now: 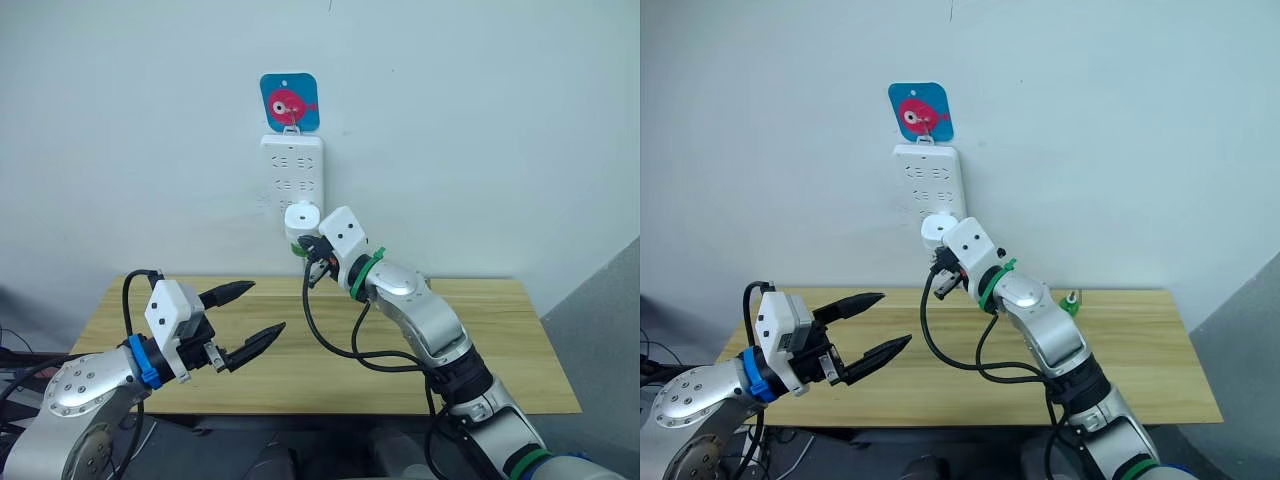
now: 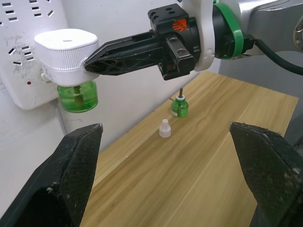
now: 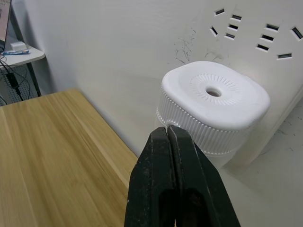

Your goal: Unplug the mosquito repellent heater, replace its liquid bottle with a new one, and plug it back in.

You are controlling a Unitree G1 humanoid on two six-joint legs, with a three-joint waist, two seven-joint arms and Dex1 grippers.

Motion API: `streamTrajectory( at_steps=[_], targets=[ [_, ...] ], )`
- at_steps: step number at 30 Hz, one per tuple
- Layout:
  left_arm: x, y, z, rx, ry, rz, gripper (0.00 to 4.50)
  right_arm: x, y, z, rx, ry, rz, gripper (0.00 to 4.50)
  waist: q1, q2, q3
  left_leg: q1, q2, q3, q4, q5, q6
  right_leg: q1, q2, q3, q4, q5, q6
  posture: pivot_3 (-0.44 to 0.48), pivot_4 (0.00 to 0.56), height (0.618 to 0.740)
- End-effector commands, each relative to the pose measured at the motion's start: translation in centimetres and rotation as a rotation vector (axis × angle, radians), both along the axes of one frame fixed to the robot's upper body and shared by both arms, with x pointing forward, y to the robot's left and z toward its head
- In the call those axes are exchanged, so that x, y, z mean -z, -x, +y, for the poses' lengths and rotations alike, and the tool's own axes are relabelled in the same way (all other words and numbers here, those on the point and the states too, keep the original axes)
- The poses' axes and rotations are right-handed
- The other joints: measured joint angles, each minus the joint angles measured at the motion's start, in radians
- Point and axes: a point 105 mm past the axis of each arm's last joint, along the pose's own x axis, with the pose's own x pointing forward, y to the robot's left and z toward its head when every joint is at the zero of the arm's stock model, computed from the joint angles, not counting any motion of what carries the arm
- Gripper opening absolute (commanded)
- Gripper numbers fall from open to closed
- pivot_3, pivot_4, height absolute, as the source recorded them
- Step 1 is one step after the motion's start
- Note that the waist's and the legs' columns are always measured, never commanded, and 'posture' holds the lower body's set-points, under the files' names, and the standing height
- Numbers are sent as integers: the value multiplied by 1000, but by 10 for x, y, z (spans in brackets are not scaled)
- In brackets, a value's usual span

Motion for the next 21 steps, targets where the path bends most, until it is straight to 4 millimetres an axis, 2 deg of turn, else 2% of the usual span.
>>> streamTrajectory(
  at_steps=[1,16,21],
  targets=[
    [-6,-1,-2,14,-10,-34,4500,-16,-17,-18,142,-6,-82,38,0,0,0,0,0,0,0,0,0,0,0,0,0,0,0,-64,67,740],
    [-3,-4,-3,9,6,-28,4500,-13,-28,-27,211,-1,-116,38,0,-1,0,4,0,2,1,1,-1,3,0,1,0,0,0,-68,58,740],
    [1,-6,4,-13,3,-19,4500,-17,-1,-19,-4,-25,-75,38,2,-2,-1,4,0,2,1,1,-2,3,0,1,0,0,-1,-71,50,740]
  ],
)
